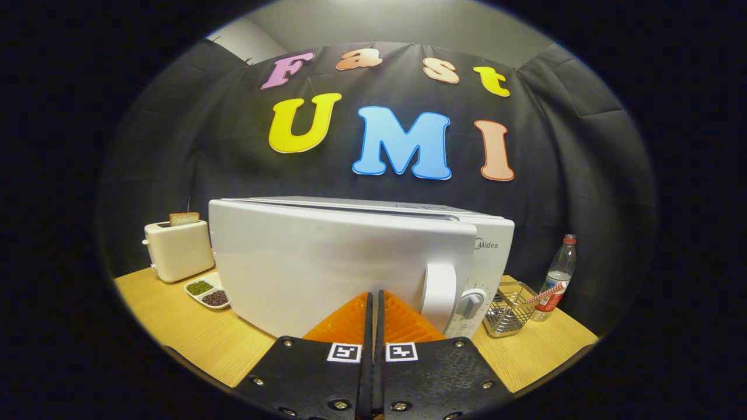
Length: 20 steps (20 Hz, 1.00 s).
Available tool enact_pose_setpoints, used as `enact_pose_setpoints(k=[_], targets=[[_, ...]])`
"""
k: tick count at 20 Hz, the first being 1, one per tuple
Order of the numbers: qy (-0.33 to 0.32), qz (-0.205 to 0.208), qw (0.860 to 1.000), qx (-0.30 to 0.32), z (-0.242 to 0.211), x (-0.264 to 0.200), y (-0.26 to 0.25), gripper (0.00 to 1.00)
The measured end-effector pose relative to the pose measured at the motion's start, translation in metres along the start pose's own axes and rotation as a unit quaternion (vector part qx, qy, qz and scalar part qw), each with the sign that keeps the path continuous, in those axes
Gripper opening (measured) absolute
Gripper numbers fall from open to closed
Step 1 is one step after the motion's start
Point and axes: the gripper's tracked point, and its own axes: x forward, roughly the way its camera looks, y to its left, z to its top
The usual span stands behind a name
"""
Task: Open the microwave, put the food inside, and close the microwave door.
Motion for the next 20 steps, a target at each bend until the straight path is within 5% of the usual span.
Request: enact_pose_setpoints(k=[7,10,20], targets=[[-0.014,-0.032,0.999,-0.04,-0.002,0.025,-0.009,0.02],[0.017,-0.009,0.999,-0.025,-0.013,0.019,-0.001,0.05],[-0.033,0.047,0.998,-0.007,0.042,-0.113,-0.002,0.05]])
